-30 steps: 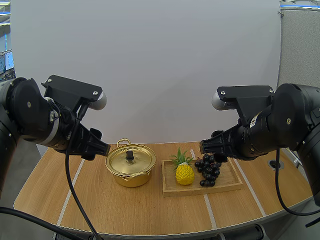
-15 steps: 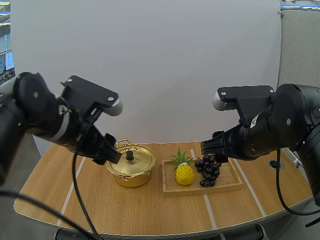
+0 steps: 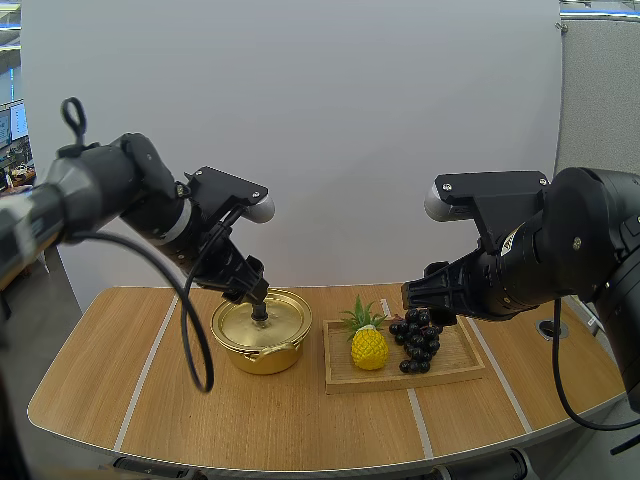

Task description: Open the pot, put the grape inside, and close it

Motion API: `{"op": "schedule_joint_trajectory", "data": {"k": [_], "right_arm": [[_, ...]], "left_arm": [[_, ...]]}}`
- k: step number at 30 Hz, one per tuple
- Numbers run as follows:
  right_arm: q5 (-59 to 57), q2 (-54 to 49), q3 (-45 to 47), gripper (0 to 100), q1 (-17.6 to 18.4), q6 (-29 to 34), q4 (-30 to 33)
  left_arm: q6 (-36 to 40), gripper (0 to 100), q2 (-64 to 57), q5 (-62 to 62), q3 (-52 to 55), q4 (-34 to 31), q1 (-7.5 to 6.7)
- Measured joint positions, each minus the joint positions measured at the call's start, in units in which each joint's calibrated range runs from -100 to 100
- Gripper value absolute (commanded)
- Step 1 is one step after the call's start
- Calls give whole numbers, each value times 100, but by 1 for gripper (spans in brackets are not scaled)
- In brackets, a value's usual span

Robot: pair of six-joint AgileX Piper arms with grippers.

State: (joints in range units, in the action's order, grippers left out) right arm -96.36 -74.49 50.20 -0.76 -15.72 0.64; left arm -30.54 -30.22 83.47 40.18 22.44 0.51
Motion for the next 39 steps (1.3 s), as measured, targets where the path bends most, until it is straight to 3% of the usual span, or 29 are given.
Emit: {"op": "schedule_joint_trajectory", "data": {"k": [18, 25, 29, 31, 39], "right_arm": [[-16, 0, 0, 100, 0, 0, 0], [-32, 0, 0, 100, 0, 0, 0], [-32, 0, 0, 100, 0, 0, 0], [-32, 0, 0, 100, 0, 0, 0], [-32, 0, 0, 100, 0, 0, 0]], "left_arm": [[-252, 100, 1960, -539, -777, 176, -7], [-252, 100, 2399, -904, -884, 103, -305], [-225, 100, 2469, -1011, -888, -23, -343], [5, 100, 2669, -1214, -937, -475, -343], [5, 100, 2977, -1457, -970, -512, -343]]}}
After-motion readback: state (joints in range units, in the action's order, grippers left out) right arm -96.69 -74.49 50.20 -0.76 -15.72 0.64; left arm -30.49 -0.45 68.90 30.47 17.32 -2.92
